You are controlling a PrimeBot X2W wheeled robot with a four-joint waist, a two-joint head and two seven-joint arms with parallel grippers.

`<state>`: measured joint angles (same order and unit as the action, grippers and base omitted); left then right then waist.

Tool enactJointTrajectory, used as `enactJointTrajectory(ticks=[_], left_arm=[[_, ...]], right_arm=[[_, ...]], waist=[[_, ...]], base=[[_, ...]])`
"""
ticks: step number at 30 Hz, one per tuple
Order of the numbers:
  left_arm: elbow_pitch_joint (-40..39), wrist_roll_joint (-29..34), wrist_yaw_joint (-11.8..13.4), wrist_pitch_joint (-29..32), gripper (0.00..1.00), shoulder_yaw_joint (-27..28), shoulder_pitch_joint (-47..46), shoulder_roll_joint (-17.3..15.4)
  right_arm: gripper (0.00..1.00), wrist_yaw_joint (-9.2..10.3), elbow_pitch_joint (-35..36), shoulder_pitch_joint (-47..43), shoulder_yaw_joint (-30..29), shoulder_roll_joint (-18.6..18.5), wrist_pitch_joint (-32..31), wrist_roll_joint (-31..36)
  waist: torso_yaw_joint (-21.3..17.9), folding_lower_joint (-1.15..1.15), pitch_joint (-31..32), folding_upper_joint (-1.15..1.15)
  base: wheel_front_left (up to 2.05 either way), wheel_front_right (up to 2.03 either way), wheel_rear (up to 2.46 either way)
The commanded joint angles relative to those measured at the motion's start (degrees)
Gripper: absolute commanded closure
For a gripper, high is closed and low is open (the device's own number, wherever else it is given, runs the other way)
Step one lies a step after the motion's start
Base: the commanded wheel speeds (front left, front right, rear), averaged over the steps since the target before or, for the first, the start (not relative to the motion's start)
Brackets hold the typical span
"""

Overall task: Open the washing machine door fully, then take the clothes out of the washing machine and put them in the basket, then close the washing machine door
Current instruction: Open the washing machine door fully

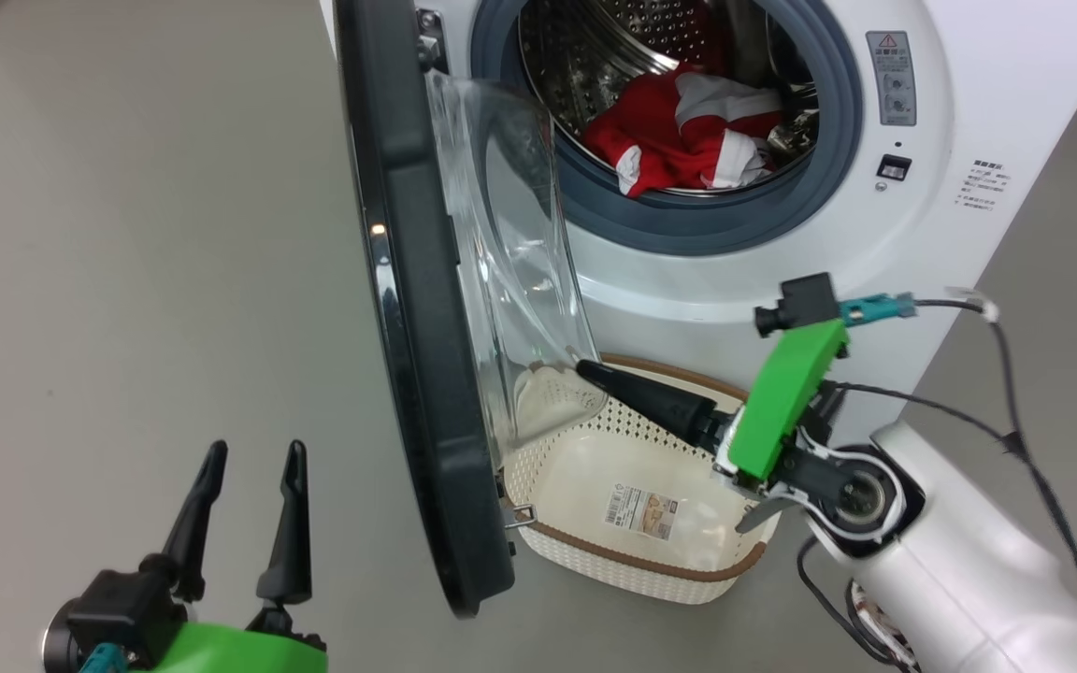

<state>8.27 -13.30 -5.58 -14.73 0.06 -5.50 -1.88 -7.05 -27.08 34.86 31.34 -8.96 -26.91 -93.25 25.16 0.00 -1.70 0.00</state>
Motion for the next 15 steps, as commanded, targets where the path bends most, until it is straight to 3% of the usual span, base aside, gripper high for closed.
enactJointTrajectory(ticks=[1, 5, 9, 10, 13, 15], left_arm=[[-1.3, -0.2, 0.0, -0.3, 0.00, 2.1, 0.1, -1.0], [-1.5, -0.1, -0.1, -0.3, 0.00, 2.3, 0.4, -1.0], [-1.6, 0.1, -0.2, -0.3, 0.00, 2.5, 0.6, -1.0], [-1.6, 0.1, -0.2, -0.3, 0.00, 2.5, 0.6, -1.0], [-1.7, 0.3, -0.3, -0.3, 0.00, 2.6, 0.7, -1.0], [-1.8, 0.3, -0.3, -0.3, 0.00, 2.8, 0.7, -1.0]], right_arm=[[0.00, -0.44, 3.3, -0.7, 0.2, -0.3, 3.3, 3.6], [0.00, -0.44, 6.4, -3.6, 4.0, -4.3, 15.9, 15.5], [0.00, -0.44, 3.3, -4.7, 8.1, -6.8, 30.6, 25.7], [0.00, -0.44, 3.3, -4.7, 8.1, -6.8, 30.6, 25.7], [0.00, -0.44, -1.2, -4.9, 8.9, -6.8, 39.8, 30.9], [0.00, -0.44, -4.1, -4.8, 7.7, -6.5, 41.6, 35.2]], waist=[[-0.3, 0.00, 0.2, 0.00], [-0.7, 0.00, 0.4, 0.00], [-0.9, 0.00, 0.4, 0.00], [-0.9, 0.00, 0.4, 0.00], [-1.0, 0.00, 0.4, 0.00], [-1.2, 0.00, 0.2, 0.00]], base=[[0.00, 0.00, 0.00], [0.00, 0.00, 0.00], [0.00, 0.00, 0.00], [0.00, 0.00, 0.00], [0.00, 0.00, 0.00], [0.00, 0.00, 0.00]])
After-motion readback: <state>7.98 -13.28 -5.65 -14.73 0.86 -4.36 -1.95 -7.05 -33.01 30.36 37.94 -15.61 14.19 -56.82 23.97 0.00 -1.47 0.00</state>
